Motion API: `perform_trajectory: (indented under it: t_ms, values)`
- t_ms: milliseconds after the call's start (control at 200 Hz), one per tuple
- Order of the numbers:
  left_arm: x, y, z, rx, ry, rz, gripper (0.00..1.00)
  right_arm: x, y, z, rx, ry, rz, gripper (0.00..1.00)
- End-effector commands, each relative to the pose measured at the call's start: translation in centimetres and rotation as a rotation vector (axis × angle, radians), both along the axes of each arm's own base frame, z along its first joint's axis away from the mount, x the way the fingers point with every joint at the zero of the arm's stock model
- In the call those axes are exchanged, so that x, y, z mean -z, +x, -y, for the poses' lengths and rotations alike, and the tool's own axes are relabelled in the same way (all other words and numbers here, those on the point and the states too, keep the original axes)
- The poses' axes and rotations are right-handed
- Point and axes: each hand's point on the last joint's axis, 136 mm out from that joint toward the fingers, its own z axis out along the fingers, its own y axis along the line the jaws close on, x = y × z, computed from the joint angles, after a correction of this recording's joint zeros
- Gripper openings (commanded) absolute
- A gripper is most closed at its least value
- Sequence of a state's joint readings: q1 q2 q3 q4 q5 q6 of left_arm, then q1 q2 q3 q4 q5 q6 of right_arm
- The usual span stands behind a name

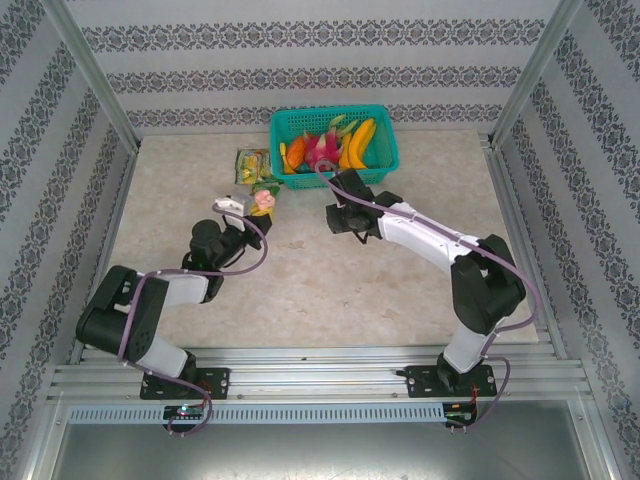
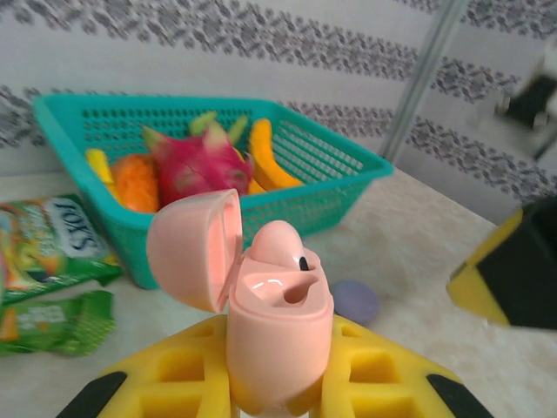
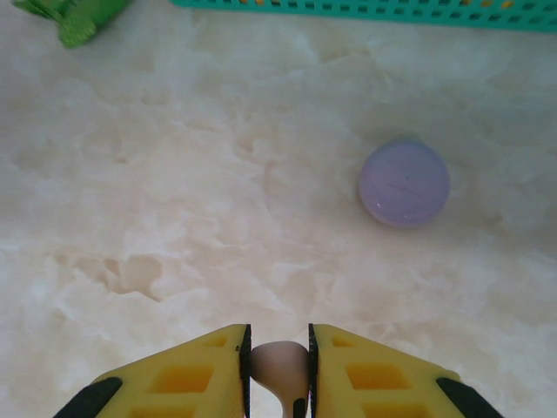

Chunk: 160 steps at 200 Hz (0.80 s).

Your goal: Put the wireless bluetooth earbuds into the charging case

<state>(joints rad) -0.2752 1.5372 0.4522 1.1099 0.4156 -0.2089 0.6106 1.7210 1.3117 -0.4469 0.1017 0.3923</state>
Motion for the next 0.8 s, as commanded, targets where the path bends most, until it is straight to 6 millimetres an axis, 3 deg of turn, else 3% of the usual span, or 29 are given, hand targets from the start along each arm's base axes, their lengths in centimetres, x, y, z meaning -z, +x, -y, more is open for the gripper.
perform_trajectory:
  t_ms: [0, 450, 649, 794]
  values:
    - [-1.5, -0.5, 2.2, 0.095, -0.015, 0.109, 0.0, -3.7, 0.4, -0.2, -0.021, 0.063, 0.091, 0.25]
    - [-0.1, -0.4, 7.6, 0.287, -0.047, 0.139, 0.0, -13.9, -1.0, -1.0, -0.087, 0.227, 0.401, 0.27]
    - [-0.9, -0.9, 10.6, 0.4, -0.047, 0.181, 0.0, -17.4, -2.6, -1.5, -0.149, 0.284, 0.541, 0.28]
    - [-2.3, -1.2, 12.0, 0.45, -0.043, 0.24, 0.0, -18.7, -3.7, -1.4, -0.174, 0.323, 0.599, 0.28]
